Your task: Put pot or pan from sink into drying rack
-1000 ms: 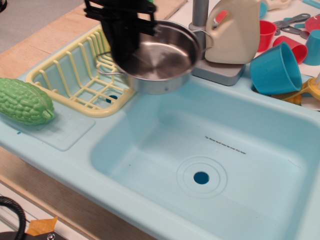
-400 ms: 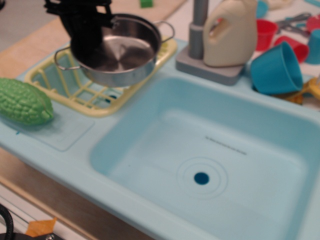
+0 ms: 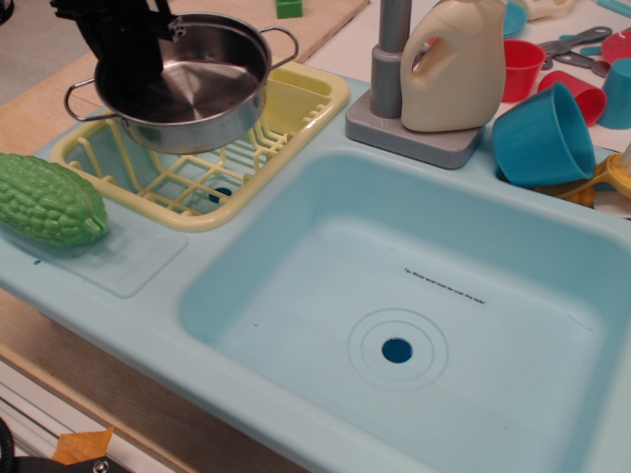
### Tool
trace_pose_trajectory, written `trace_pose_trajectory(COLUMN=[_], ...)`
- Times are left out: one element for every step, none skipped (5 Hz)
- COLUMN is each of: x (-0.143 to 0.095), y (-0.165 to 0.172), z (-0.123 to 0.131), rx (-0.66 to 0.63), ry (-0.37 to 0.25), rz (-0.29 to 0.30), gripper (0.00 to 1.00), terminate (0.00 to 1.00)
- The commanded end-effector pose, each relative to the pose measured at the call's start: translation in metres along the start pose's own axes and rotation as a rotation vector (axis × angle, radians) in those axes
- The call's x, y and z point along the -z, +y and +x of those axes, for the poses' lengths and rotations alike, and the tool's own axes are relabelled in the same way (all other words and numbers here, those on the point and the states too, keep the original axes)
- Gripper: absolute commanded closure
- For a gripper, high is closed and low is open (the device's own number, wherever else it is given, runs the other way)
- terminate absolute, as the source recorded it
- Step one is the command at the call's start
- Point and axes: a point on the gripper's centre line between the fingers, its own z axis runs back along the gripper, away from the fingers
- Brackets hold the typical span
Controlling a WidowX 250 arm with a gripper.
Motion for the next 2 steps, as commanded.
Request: trace_pose_trajectory(x=[-0.0018,-0.0018], y=[0.0186,0.0186], z=[0.0086,0.0086], rx=[0.018,0.018], ry=[-0.045,-0.045], rz=[-0.035,-0.035], gripper=[0.00,0.00], terminate=[0.00,1.00])
